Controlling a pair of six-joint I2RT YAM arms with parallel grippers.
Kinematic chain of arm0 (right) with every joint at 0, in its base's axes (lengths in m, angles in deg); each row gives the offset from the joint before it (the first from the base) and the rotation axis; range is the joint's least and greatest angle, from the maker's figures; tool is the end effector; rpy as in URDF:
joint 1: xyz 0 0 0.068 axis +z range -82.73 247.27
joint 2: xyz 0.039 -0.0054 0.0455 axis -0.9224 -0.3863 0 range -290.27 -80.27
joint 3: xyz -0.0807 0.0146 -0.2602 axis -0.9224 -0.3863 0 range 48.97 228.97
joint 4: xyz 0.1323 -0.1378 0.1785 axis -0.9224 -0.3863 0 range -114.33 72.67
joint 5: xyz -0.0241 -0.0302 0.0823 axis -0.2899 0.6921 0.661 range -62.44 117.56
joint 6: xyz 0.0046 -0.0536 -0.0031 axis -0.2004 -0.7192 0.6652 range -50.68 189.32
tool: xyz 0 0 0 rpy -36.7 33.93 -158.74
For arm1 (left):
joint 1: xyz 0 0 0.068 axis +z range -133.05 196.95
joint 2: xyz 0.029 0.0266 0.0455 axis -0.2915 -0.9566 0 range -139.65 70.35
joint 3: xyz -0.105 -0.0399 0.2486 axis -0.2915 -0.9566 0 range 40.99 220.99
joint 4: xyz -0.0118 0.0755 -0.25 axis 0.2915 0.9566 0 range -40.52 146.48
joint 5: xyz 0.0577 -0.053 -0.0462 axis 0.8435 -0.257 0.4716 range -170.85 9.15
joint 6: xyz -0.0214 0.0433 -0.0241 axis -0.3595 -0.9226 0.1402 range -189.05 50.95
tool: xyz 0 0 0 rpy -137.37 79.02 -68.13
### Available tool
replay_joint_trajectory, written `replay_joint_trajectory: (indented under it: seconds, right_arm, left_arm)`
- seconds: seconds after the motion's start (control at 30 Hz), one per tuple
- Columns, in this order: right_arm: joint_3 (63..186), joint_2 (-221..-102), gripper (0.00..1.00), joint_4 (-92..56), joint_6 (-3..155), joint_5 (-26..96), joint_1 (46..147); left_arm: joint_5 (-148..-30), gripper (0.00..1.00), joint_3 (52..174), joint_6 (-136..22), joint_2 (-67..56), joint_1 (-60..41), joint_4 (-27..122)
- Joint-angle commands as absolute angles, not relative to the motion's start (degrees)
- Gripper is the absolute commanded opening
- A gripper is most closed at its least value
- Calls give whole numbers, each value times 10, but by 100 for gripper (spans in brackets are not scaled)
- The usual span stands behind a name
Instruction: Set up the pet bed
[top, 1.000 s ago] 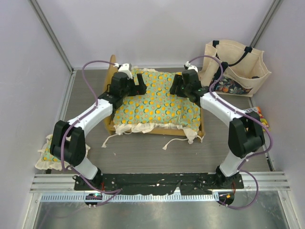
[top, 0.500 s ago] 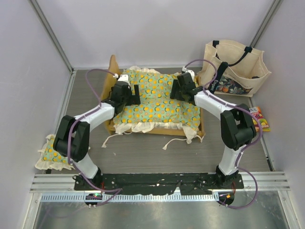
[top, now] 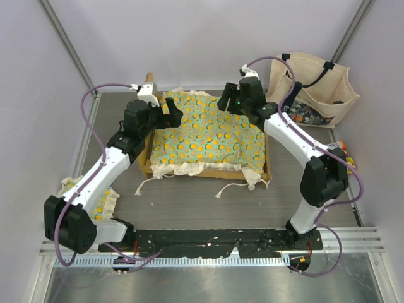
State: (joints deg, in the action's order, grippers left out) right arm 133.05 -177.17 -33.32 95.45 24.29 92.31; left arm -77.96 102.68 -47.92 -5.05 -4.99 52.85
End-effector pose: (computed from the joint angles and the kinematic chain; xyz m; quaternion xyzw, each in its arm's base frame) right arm 0.3632 0.1674 0.3269 0.0227 0.8603 0.1975 0.4695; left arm 0.2886 -0.1143 0.3369 -0.0093 0.8041 -0.1991 0.5601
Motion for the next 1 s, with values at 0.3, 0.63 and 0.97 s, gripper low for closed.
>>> replay_joint_trajectory:
  seconds: [0.3, 0.63, 0.97]
  right_arm:
    - [1655, -2093, 67, -351, 929, 243, 986]
    - [1646, -2024, 68, -360, 865, 237, 987]
    - [1408, -1776, 70, -346, 858, 185, 967]
  left_arm:
    - [-943, 91, 937, -425, -125, -103, 463]
    - [-867, 90, 907, -407, -132, -101, 464]
    - [-840, 100, 937, -438, -2, -102, 537]
